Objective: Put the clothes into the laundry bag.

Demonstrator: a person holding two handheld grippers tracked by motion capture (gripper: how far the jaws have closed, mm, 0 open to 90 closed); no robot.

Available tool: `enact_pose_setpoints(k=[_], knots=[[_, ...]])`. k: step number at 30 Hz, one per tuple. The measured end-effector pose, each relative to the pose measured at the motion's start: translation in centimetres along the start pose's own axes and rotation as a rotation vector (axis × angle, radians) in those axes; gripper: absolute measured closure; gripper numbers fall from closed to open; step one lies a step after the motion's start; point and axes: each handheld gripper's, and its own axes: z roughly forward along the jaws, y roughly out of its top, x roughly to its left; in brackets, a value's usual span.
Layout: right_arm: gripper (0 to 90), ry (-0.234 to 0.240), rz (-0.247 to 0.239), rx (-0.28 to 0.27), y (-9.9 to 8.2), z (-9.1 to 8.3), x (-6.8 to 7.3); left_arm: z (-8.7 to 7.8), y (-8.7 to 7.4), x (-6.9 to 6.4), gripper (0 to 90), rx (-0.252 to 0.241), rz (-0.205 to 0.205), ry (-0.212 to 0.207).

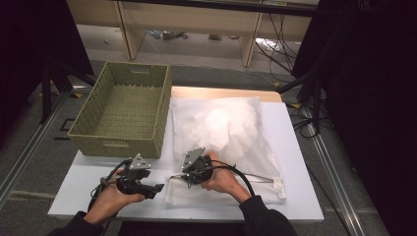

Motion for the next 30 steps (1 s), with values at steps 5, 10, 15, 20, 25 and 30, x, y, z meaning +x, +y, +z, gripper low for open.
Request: enact_pose_setpoints(k=[5,10,15,20,25,30], knots=[[86.8,-0.031,-0.025,-0.033,0.3,-1.0,0.3,0.2,0.0,-0.4,30.3,0.014,-0.058,-0.049],[87.3,-0.073,0.031,-0.082,0.3,-2.6,0.6,0.4,0.2,-1.1,29.2,-0.015,-0.091,-0.142],[87.3,-0.076,-0.003,-0.116,0.3,-3.4,0.3,1.6,1.0,-2.4,28.0,-0.028,-0.148,-0.223],[87.3,-0.083,-0.023,-0.106,0.5,-3.6,0.7,2.3,1.5,-2.7,27.1,-0.037,-0.204,-0.257],[87.3,-0.081,-0.025,-0.127,0.6,-3.8,0.7,3.0,1.6,-2.3,30.0,-0.026,-0.203,-0.214],[87.3,-0.078,-0.035,-0.144,0.9,-4.3,1.1,3.5,1.7,-2.1,32.3,-0.011,-0.232,-0.231]])
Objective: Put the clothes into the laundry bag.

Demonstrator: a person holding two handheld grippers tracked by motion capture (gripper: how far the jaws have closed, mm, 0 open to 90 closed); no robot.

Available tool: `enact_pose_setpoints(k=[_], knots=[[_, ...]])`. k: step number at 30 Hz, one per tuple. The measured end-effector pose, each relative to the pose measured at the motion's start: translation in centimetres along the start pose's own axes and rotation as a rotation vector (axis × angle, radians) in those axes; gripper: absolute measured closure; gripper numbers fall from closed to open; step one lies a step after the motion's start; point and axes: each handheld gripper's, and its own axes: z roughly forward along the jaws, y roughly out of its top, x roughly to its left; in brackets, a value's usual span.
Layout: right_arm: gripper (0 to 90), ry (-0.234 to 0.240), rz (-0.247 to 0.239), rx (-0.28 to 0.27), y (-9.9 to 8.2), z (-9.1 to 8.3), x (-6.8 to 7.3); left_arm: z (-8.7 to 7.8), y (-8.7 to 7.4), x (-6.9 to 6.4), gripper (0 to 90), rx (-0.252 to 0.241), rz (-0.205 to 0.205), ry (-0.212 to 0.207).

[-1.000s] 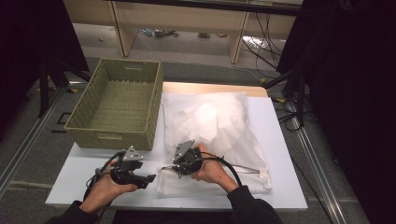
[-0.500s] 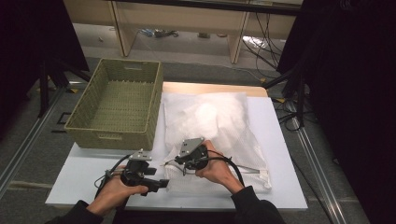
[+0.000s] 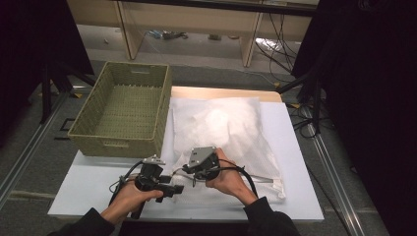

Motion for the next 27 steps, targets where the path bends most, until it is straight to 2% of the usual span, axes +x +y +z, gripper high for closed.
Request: enact_pose_setpoints(k=[1,4,5,8,10,12,13,15,19,24,27], knots=[[87.3,0.004,-0.008,-0.011,0.3,-0.3,0.2,0.0,0.1,0.0,38.1,-0.007,0.01,-0.017],[87.3,0.008,-0.008,-0.015,0.4,-0.5,0.2,0.0,0.2,0.0,48.7,-0.028,0.022,-0.017],[87.3,0.008,-0.006,-0.012,0.3,-0.5,0.2,-0.2,0.2,0.0,53.5,-0.049,0.046,-0.016],[87.3,0.007,-0.005,-0.015,0.2,-0.6,0.2,-0.2,0.2,0.0,63.6,-0.068,0.041,-0.029],[87.3,0.017,0.001,-0.004,0.0,-0.7,0.1,-0.6,0.3,0.2,70.2,-0.111,0.048,-0.028],[87.4,0.02,0.017,0.0,-0.1,-0.7,0.2,-0.7,0.4,0.3,72.8,-0.115,0.056,-0.033],[87.4,0.025,0.004,0.005,-0.3,-0.6,0.0,-0.8,0.3,0.3,77.2,-0.122,0.057,-0.042],[87.4,0.034,0.009,0.014,-0.4,-0.5,0.1,-0.9,0.3,0.1,79.1,-0.134,0.076,-0.039],[87.8,0.036,0.004,0.022,-0.6,-0.2,0.1,-1.0,0.4,-0.2,81.2,-0.155,0.069,-0.042],[88.0,0.034,0.018,0.026,-0.8,-0.2,-0.1,-1.0,0.4,-0.3,84.1,-0.158,0.078,-0.038],[86.0,0.034,0.033,0.029,-0.9,0.0,-0.1,-0.8,0.3,-0.4,85.5,-0.151,0.102,-0.026]])
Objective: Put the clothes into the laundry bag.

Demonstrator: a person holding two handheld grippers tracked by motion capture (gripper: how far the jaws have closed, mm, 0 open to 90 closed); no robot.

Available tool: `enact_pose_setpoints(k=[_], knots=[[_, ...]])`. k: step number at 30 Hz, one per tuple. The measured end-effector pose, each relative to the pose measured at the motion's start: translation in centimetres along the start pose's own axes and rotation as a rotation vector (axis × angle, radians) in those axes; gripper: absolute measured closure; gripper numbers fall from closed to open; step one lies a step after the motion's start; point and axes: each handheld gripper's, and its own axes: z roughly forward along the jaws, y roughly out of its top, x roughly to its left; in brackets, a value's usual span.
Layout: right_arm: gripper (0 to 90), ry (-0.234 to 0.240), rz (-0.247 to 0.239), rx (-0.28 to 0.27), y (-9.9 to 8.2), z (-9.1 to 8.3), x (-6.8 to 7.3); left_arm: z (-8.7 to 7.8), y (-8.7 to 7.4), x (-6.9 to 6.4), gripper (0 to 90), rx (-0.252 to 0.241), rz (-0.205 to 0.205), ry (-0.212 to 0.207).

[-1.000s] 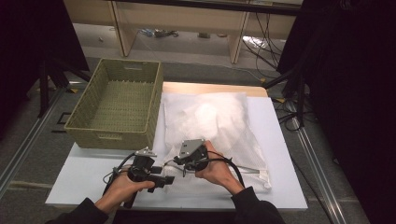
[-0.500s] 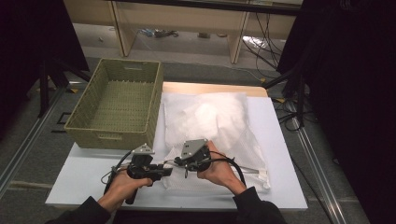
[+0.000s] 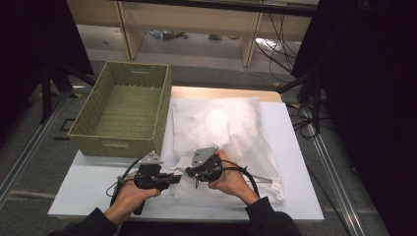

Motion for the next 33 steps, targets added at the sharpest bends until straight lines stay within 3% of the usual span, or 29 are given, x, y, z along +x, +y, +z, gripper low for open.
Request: enact_pose_setpoints(k=[3,4,5,7,8,10,12,15,19,20,23,24,28,33], knots=[[81.1,-0.012,0.029,-0.011,0.1,-0.2,-0.2,0.1,0.0,-0.1,86.0,0.003,0.012,-0.003],[71.3,-0.031,0.059,-0.027,0.3,-0.9,-0.3,0.1,0.1,-0.3,86.1,0.003,0.009,0.0],[67.6,-0.048,0.066,-0.034,0.4,-1.2,-0.3,0.2,0.0,-0.3,86.2,-0.001,0.01,-0.005],[66.0,-0.068,0.076,-0.034,0.6,-1.5,-0.4,0.1,0.1,-0.4,86.4,0.002,0.008,-0.012],[61.4,-0.084,0.082,-0.061,0.9,-2.4,-0.5,0.1,0.1,-0.4,86.5,0.001,0.036,0.007],[59.1,-0.087,0.107,-0.088,1.3,-2.9,-0.5,0.2,0.2,-0.5,86.5,-0.008,0.034,0.006],[62.3,-0.103,0.096,-0.101,1.6,-3.2,-0.4,0.2,0.2,-0.5,86.4,-0.008,0.038,0.016],[74.1,-0.073,0.088,-0.109,2.0,-3.2,0.0,0.2,0.3,-0.6,86.3,-0.008,0.054,0.021],[83.0,-0.046,0.068,-0.073,2.3,-2.3,0.5,0.2,0.4,-0.6,86.3,-0.009,0.083,0.041],[84.1,-0.041,0.056,-0.065,2.3,-2.0,0.6,0.2,0.4,-0.7,86.3,-0.007,0.072,0.038],[84.9,-0.041,0.052,-0.037,2.2,-1.6,0.8,0.2,0.4,-0.7,86.2,-0.011,0.077,0.047],[85.4,-0.046,0.049,-0.034,2.2,-1.5,0.8,0.3,0.3,-1.0,86.2,-0.015,0.058,0.039],[85.9,-0.039,0.067,-0.018,1.9,-0.9,0.8,0.5,0.3,-1.1,86.0,-0.006,0.077,0.018],[72.3,-0.071,0.092,-0.073,2.2,-1.7,0.1,0.6,0.4,-1.1,85.8,-0.022,0.07,0.039]])
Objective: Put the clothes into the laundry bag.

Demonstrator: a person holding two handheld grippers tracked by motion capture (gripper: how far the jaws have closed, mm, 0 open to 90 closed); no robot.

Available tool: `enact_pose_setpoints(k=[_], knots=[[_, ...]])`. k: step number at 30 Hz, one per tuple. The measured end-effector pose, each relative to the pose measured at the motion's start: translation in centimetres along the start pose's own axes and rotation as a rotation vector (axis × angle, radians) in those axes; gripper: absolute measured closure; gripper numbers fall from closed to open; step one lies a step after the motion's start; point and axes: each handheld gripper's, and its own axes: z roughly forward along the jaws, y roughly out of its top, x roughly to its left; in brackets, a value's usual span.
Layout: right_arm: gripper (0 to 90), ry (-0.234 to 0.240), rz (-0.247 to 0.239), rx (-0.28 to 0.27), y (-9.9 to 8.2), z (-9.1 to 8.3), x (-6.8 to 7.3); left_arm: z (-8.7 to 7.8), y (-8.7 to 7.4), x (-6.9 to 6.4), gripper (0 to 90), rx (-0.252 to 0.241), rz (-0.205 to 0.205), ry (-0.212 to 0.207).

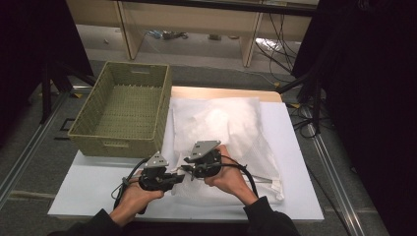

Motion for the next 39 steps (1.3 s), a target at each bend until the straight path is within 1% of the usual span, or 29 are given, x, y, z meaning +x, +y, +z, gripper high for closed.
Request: enact_pose_setpoints(k=[1,2,5,6,7,8,9,10,12,14,15,16,18,20,21,24,25,26,28,29,30,34,36,38,39], knots=[[70.4,-0.012,-0.001,-0.021,0.2,-0.2,-0.2,0.1,0.0,0.0,85.4,-0.009,-0.011,0.004],[69.3,-0.022,0.016,-0.038,0.4,-0.3,-0.3,0.1,0.0,-0.1,85.2,-0.014,-0.016,0.011],[65.7,-0.011,0.017,-0.061,1.0,-0.3,-0.3,0.0,0.1,-0.1,85.3,-0.023,-0.015,0.031],[65.5,-0.009,0.017,-0.058,1.1,-0.2,-0.3,0.0,0.1,-0.1,85.3,-0.023,-0.015,0.031],[65.5,-0.001,0.012,-0.059,1.2,-0.1,-0.2,0.1,0.1,-0.2,85.3,-0.032,-0.025,0.03],[65.4,-0.004,0.005,-0.058,1.3,0.0,-0.2,0.1,0.1,-0.2,85.2,-0.029,-0.021,0.033],[65.2,0.006,0.002,-0.06,1.3,0.1,-0.1,0.2,0.1,-0.2,85.1,-0.029,-0.022,0.03],[64.8,0.001,-0.004,-0.053,1.4,0.3,-0.1,0.2,0.1,-0.3,85.0,-0.028,-0.028,0.03],[64.0,-0.001,-0.002,-0.052,1.4,0.4,-0.1,0.3,0.1,-0.4,84.6,-0.031,-0.02,0.036],[63.3,0.001,0.019,-0.041,1.4,0.6,0.0,0.4,0.1,-0.5,84.4,-0.027,-0.016,0.033],[63.2,0.016,0.005,-0.047,1.5,0.7,-0.1,0.4,0.1,-0.5,84.3,-0.03,-0.023,0.025],[63.1,0.023,-0.003,-0.043,1.4,0.7,0.0,0.4,0.1,-0.5,84.2,-0.029,-0.023,0.026],[62.6,0.023,-0.005,-0.044,1.4,0.7,0.0,0.4,0.1,-0.5,84.1,-0.022,-0.016,0.028],[61.0,0.028,0.006,-0.042,1.4,0.7,-0.1,0.4,0.1,-0.5,83.9,-0.025,-0.016,0.029],[60.9,0.02,0.005,-0.045,1.4,0.8,-0.2,0.4,0.1,-0.6,83.6,-0.033,-0.023,0.027],[61.4,0.011,0.006,-0.042,1.4,0.9,-0.2,0.4,0.1,-0.6,83.5,-0.03,-0.016,0.032],[62.1,0.002,0.01,-0.036,1.4,0.9,-0.2,0.5,0.1,-0.6,83.5,-0.028,-0.013,0.034],[63.1,-0.004,0.024,-0.031,1.3,0.9,-0.2,0.5,0.1,-0.7,83.0,-0.031,-0.016,0.035],[66.3,-0.017,0.013,-0.021,1.2,0.9,-0.5,0.5,0.1,-0.6,81.7,-0.033,-0.014,0.041],[66.3,-0.016,0.017,-0.014,1.2,0.8,-0.5,0.4,0.1,-0.6,80.9,-0.029,-0.013,0.038],[66.3,-0.019,0.016,-0.018,1.1,0.8,-0.7,0.4,0.1,-0.5,79.9,-0.03,-0.016,0.044],[67.5,-0.014,0.039,-0.017,1.0,0.7,-0.7,0.1,0.2,-0.2,77.8,-0.05,-0.035,0.068],[70.5,-0.009,0.026,-0.012,1.0,0.7,-0.8,-0.1,0.2,0.0,77.7,-0.054,-0.041,0.073],[72.0,0.006,0.032,0.002,0.8,0.6,-0.8,-0.2,0.2,0.1,77.4,-0.067,-0.053,0.081],[72.0,0.005,0.038,0.012,0.6,0.6,-0.8,-0.3,0.2,0.2,77.3,-0.064,-0.044,0.083]])
